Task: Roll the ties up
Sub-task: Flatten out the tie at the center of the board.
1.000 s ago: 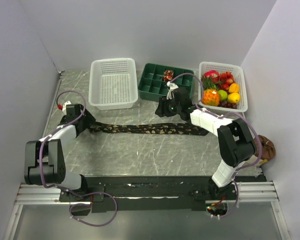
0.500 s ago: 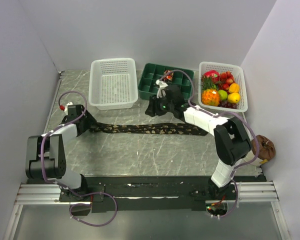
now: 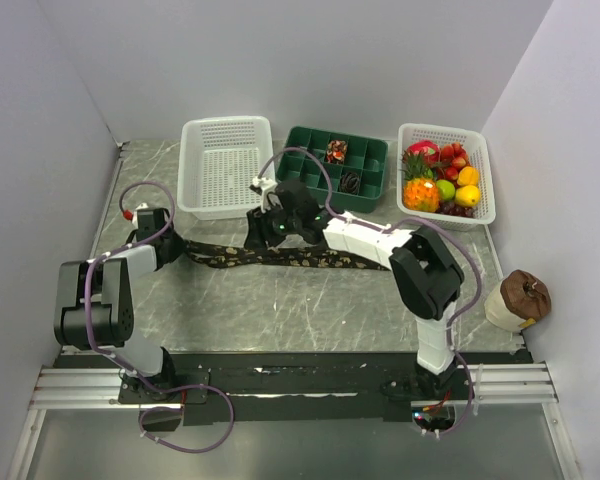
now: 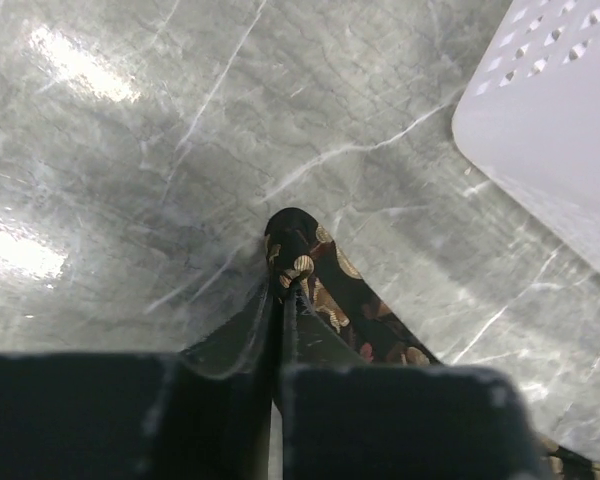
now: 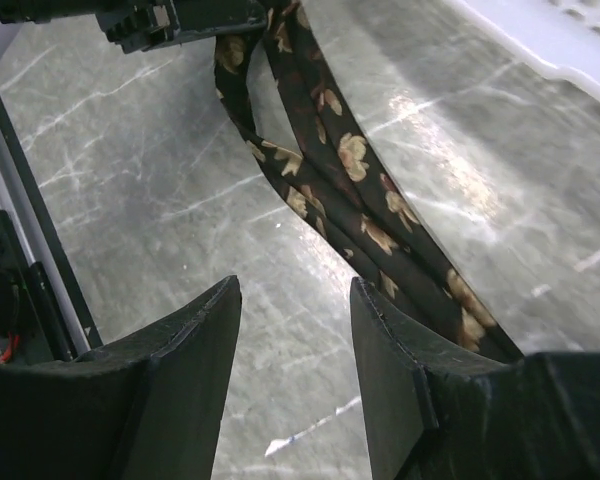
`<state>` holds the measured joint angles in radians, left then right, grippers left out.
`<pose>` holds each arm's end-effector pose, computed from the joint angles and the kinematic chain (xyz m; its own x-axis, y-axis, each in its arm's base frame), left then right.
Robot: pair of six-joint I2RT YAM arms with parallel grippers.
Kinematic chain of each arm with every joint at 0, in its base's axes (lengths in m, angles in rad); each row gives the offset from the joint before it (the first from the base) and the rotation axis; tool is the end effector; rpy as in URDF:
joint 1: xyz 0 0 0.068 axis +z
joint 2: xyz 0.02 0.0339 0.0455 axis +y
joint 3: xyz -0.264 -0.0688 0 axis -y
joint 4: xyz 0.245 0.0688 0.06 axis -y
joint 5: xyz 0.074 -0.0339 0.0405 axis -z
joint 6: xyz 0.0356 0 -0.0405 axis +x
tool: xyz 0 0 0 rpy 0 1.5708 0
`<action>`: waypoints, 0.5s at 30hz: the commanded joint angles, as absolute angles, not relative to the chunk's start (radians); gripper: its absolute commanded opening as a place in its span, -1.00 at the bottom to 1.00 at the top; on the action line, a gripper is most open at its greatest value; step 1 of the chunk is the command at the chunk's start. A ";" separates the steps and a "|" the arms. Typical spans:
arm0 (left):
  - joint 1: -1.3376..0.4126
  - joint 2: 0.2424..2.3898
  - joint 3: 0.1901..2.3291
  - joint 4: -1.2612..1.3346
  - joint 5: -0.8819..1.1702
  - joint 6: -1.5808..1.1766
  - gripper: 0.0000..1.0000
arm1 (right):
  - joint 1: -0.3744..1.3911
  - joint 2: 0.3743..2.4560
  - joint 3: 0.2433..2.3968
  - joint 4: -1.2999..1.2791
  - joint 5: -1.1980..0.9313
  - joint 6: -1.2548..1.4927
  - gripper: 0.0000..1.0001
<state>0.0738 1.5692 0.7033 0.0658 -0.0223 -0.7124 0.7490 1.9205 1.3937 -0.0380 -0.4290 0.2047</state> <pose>0.2995 0.0229 0.1511 -0.4832 -0.6910 -0.5377 -0.5352 0.7191 -0.4433 0.3138 0.3120 0.2333 -0.5620 -0.2701 -0.7818 -0.7785 0.4919 0.3897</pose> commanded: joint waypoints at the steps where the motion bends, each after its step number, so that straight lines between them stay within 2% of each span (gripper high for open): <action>1: 0.071 1.557 0.727 0.104 -0.009 -0.710 -0.98 | 0.791 1.974 1.494 -0.035 -0.440 0.187 0.11; 15: 0.069 1.425 0.652 0.134 -0.084 -0.681 -0.98 | 0.896 2.175 1.755 -0.126 -0.334 0.218 0.05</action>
<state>0.0723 1.4574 0.6544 0.0940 -0.0505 -0.6956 0.8558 2.1403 1.6737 -0.0956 -0.3721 0.2279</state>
